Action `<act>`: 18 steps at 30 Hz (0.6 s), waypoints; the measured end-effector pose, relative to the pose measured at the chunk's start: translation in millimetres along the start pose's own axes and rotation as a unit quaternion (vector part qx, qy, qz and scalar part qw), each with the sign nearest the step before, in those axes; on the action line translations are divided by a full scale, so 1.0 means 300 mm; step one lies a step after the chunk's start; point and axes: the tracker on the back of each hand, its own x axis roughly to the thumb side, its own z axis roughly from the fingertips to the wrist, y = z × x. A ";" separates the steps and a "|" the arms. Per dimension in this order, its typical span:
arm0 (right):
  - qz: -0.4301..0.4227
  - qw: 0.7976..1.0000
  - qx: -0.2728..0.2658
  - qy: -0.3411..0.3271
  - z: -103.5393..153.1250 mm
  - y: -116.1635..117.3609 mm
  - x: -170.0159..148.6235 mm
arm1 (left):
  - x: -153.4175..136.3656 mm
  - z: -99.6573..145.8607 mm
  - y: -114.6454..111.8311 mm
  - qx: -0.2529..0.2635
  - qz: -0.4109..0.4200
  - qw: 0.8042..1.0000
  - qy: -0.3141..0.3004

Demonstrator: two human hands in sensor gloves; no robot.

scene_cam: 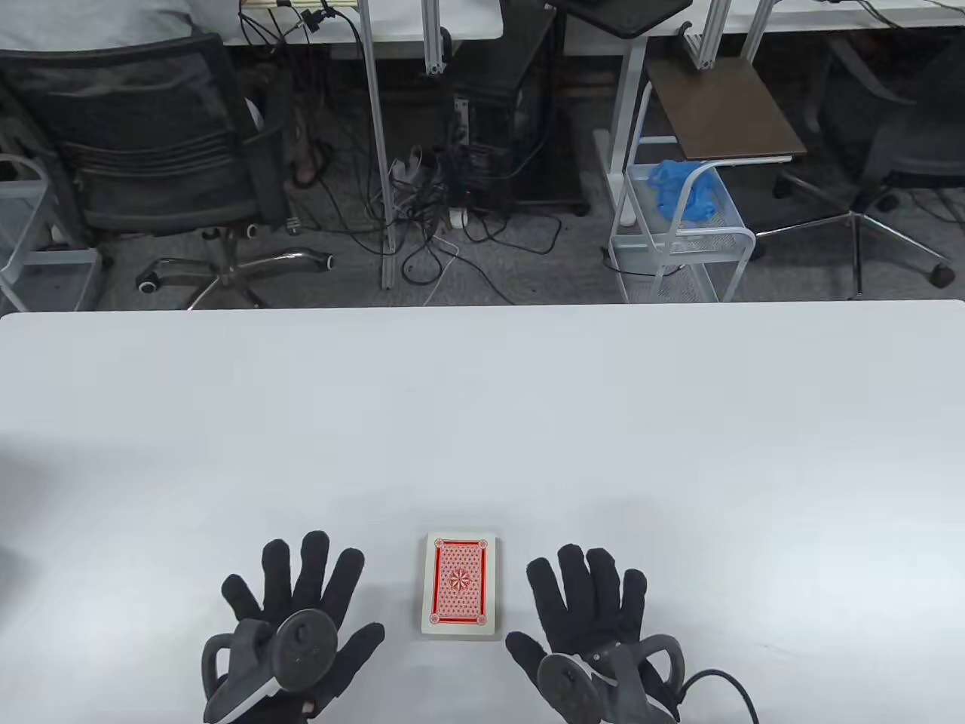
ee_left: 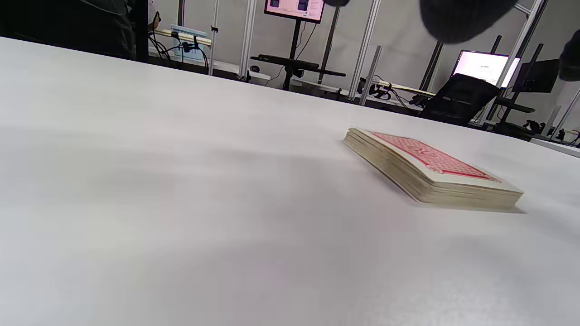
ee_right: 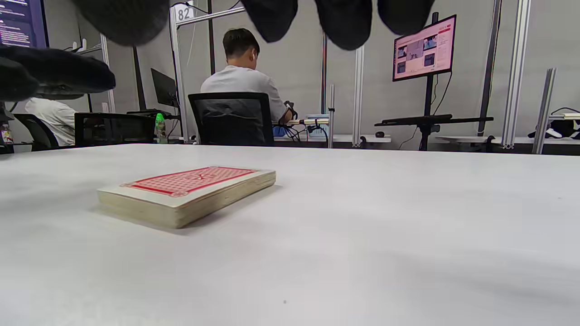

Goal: Four-player card dealing with fan arrangement

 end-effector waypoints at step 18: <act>-0.091 0.994 0.054 0.008 -0.087 0.035 0.057 | 0.085 -0.063 -0.003 -0.059 0.092 0.994 -0.001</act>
